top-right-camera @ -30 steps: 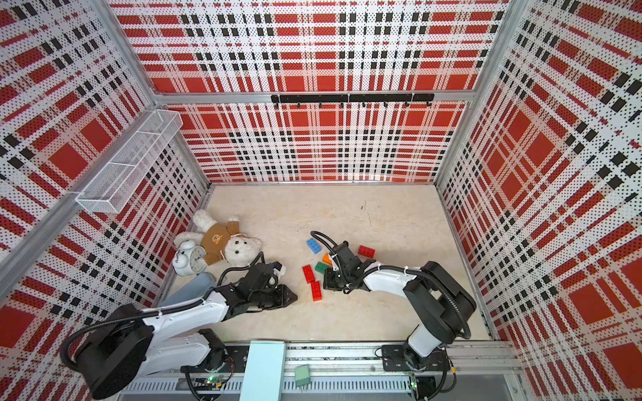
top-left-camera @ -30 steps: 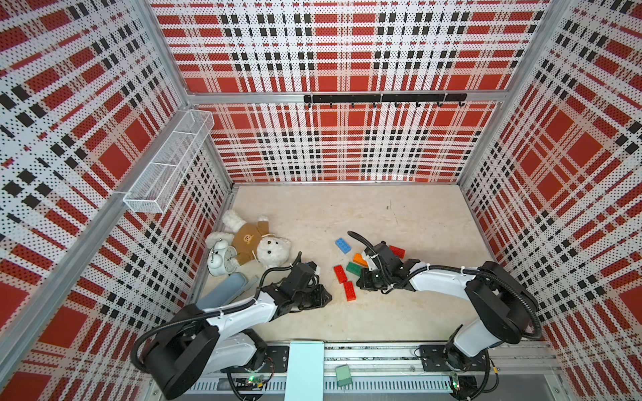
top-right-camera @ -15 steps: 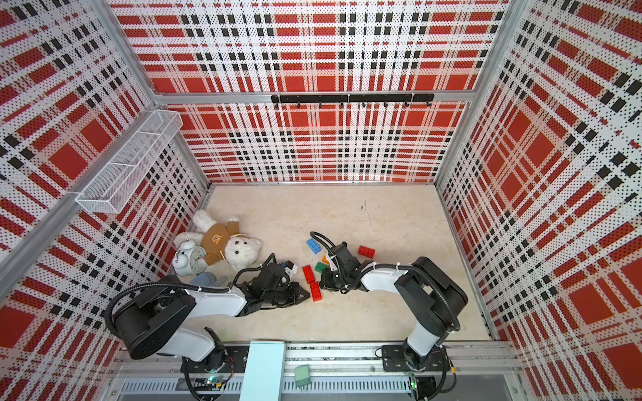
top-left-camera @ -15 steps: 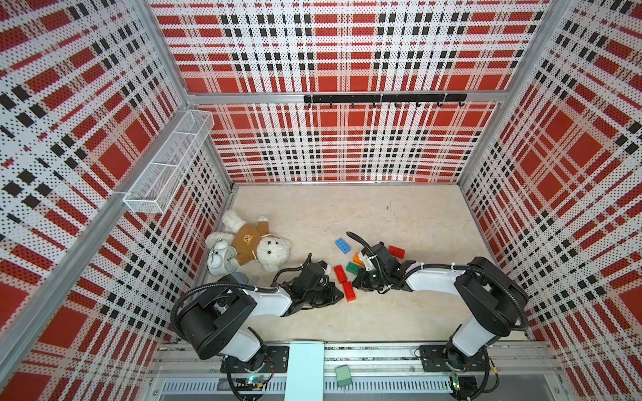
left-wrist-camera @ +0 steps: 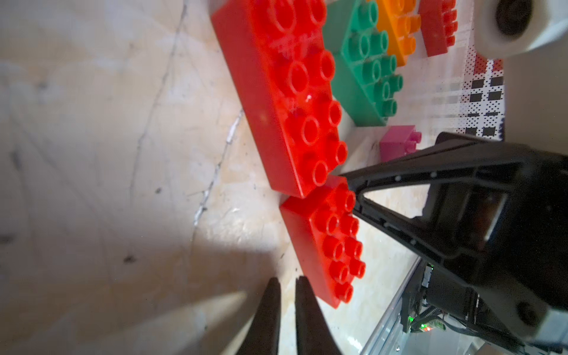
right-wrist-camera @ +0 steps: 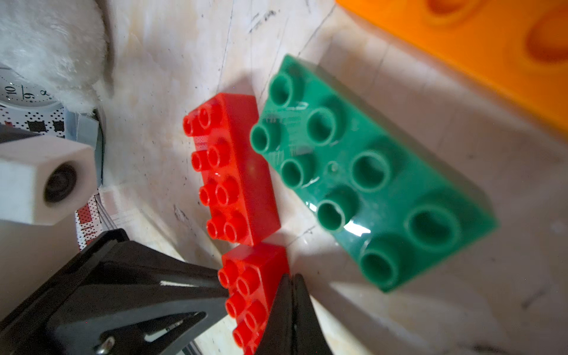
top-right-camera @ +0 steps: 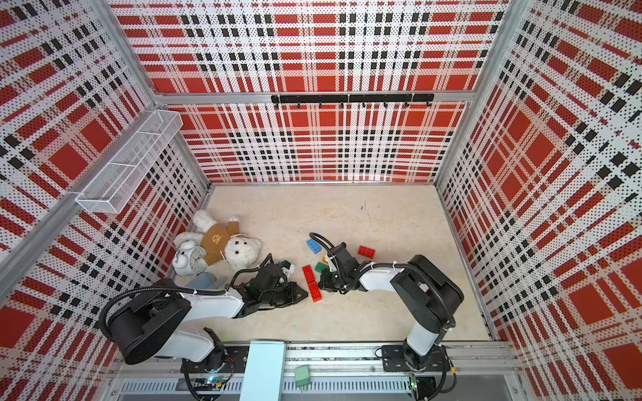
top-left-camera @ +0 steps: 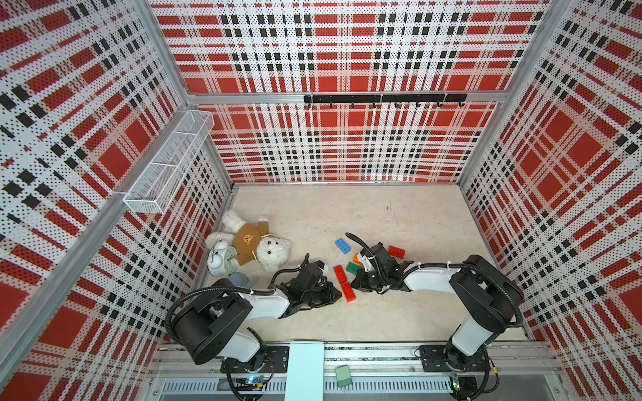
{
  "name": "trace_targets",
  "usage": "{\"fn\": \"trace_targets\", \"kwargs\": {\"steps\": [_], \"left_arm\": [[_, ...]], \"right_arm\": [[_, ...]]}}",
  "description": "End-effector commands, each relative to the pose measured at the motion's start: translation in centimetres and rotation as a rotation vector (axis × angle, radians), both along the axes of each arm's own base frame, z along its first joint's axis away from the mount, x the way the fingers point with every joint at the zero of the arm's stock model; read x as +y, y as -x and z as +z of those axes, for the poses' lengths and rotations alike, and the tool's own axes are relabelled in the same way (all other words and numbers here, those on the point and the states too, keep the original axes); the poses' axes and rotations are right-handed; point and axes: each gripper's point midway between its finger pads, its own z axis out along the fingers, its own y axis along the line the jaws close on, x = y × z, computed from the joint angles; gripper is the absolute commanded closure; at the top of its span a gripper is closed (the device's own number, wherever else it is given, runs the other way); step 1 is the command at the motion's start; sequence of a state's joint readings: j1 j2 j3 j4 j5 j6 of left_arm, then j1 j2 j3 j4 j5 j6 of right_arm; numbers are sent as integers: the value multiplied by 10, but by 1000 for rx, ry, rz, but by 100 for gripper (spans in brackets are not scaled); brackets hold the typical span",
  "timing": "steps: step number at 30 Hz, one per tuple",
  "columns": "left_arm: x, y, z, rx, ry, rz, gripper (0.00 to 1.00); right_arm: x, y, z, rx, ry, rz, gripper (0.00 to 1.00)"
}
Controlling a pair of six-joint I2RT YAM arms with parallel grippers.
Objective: Assemble a small pinwheel with lego
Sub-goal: Assemble the lego brick at the center of the board.
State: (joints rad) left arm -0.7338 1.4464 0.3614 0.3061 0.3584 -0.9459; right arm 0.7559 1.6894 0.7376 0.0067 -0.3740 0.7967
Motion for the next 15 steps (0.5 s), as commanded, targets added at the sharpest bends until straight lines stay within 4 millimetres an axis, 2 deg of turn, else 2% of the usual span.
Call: {"fn": "trace_targets", "kwargs": {"steps": [1, 15], "left_arm": [[3, -3, -2, 3, -8, 22, 84], [1, -16, -4, 1, -1, 39, 84]], "right_arm": [[10, -8, 7, -26, -33, 1, 98], [10, -10, 6, -31, -27, -5, 97]]}}
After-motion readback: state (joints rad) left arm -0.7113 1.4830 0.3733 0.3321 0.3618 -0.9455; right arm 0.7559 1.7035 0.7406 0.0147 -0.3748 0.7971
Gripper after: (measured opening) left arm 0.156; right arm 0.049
